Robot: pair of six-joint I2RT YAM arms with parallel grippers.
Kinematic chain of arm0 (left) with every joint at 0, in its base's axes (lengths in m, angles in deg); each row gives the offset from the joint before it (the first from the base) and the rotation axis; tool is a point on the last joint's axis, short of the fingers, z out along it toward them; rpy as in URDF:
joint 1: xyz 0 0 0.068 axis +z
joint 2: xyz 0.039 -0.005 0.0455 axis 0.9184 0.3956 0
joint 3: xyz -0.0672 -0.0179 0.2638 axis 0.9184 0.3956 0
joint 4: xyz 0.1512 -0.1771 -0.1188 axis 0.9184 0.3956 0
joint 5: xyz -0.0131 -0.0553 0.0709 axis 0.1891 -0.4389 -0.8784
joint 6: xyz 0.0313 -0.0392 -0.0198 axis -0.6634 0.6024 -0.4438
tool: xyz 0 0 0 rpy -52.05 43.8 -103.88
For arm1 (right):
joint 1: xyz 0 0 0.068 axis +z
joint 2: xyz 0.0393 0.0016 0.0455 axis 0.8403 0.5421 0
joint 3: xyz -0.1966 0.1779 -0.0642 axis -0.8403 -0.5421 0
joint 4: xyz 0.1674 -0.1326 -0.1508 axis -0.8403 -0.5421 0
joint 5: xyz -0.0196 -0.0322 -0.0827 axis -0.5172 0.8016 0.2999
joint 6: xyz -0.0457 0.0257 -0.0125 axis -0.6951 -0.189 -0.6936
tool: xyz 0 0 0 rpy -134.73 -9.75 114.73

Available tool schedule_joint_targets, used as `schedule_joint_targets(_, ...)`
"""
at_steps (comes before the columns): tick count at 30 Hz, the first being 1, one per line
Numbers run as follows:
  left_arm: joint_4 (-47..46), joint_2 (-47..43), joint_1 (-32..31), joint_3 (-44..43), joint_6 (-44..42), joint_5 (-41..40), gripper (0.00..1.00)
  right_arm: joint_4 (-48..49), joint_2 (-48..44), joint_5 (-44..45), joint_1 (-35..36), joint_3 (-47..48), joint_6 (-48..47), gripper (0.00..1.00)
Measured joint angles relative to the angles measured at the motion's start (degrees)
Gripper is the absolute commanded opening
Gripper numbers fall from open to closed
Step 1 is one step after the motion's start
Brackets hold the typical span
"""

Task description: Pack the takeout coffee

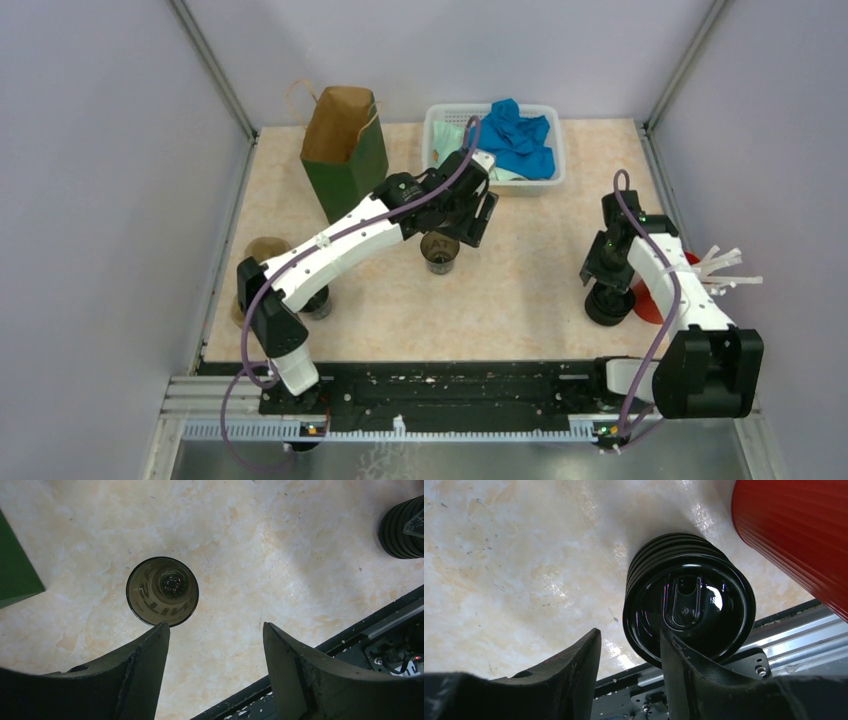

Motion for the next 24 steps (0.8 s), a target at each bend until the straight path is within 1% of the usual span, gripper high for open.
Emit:
schedule_joint_targets(2,0.0,-0.3,0.3,0.0,-0.1,0.3,0.76,0.7,1.0,-0.1,0.0,-0.5,0.0,0.46)
schedule_joint_targets(9,0.0,-1.6,1.6,0.0,-0.2,1.2,0.76,2.0,2.6,-0.5,-1.7,-0.9,-0.1,0.38)
schedule_joint_targets(11,0.0,-1.8,1.8,0.0,-0.2,1.2,0.76,2.0,2.8,-0.5,-2.0,-0.9,-0.1,0.35)
schedule_joint_targets(24,0.0,-1.8,2.0,0.0,-0.2,1.4,0.76,2.3,2.8,-1.0,-2.0,-0.9,-0.9,0.22)
